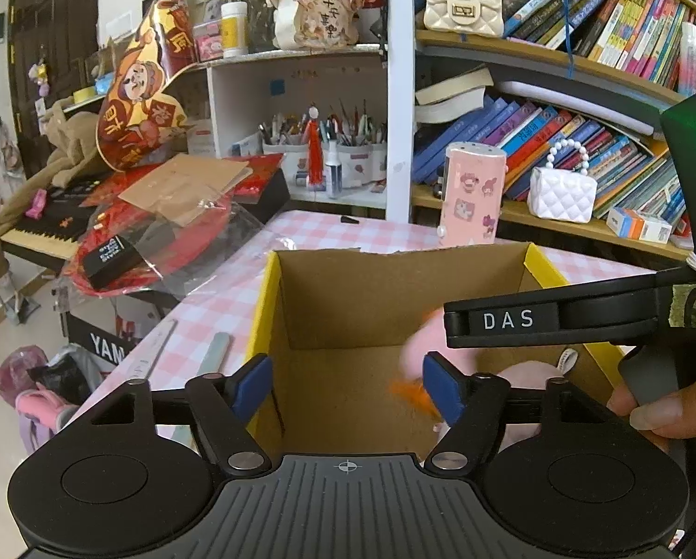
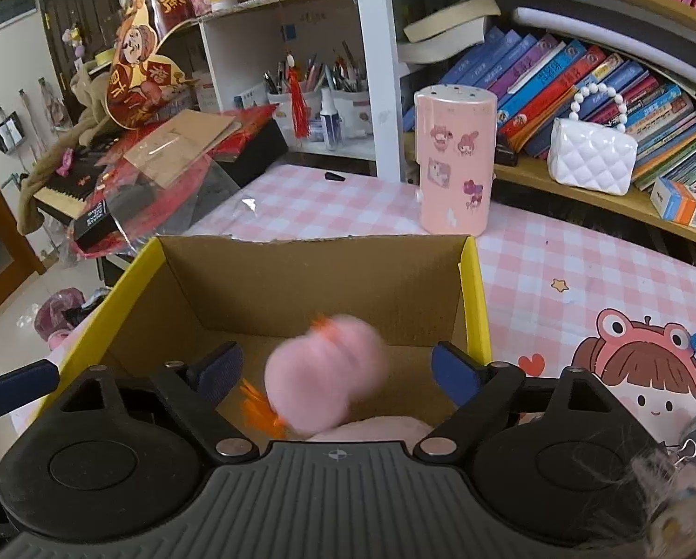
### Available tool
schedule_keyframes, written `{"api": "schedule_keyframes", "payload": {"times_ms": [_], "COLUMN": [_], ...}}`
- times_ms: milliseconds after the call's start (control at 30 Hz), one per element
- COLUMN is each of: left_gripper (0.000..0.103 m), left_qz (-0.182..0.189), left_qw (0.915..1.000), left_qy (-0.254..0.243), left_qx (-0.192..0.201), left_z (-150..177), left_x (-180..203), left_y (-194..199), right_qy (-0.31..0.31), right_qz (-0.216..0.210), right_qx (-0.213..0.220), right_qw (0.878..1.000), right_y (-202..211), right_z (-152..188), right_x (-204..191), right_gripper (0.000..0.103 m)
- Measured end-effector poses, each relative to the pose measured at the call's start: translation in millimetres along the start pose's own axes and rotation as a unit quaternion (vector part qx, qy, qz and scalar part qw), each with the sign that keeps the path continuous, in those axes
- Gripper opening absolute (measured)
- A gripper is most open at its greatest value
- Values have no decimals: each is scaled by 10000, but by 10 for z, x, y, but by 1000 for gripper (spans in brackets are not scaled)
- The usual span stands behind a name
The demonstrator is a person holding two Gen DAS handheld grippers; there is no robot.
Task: Organize objects
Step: 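Open both grippers to drop the chick and charger into the box, then withdraw both grippers from the box toward the remaining table items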
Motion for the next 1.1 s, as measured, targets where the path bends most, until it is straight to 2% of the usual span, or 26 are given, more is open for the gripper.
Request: {"api": "schedule_keyframes", "payload": {"times_ms": [333, 733, 867, 1100], "left_gripper": [78, 80, 81, 81], "left_qz": [-9, 28, -1, -92], "left_qw": [9996, 9988, 9991, 9995], "left_qy": [166, 289, 295, 296], "left_qx": [213, 382, 305, 115], "left_z": [-41, 35, 165, 387], "left_x": [-118, -318, -432, -634], "left_y": [268, 704, 873, 1166], "right_qy": [-98, -122, -136, -191], "right_qz": [100, 347, 462, 666], "right_qx": [169, 582, 687, 522], "right_qw": [9998, 9976, 9965, 9962], "right_y": [327, 979, 1200, 1557], "right_z": [26, 122, 227, 627], "right_x": [-75, -236, -312, -450], "right_gripper": [88, 88, 88, 88]}}
Point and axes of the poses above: each gripper's, at about its wrist camera, not at the fingertips, and y roughly against the way its jaws point, x to its right, z to its underside, the point moved 9 cm from there along -y, roughly the way its jaws point, and after that the axes turned 13 degrees about x, right-handed, at the moved point
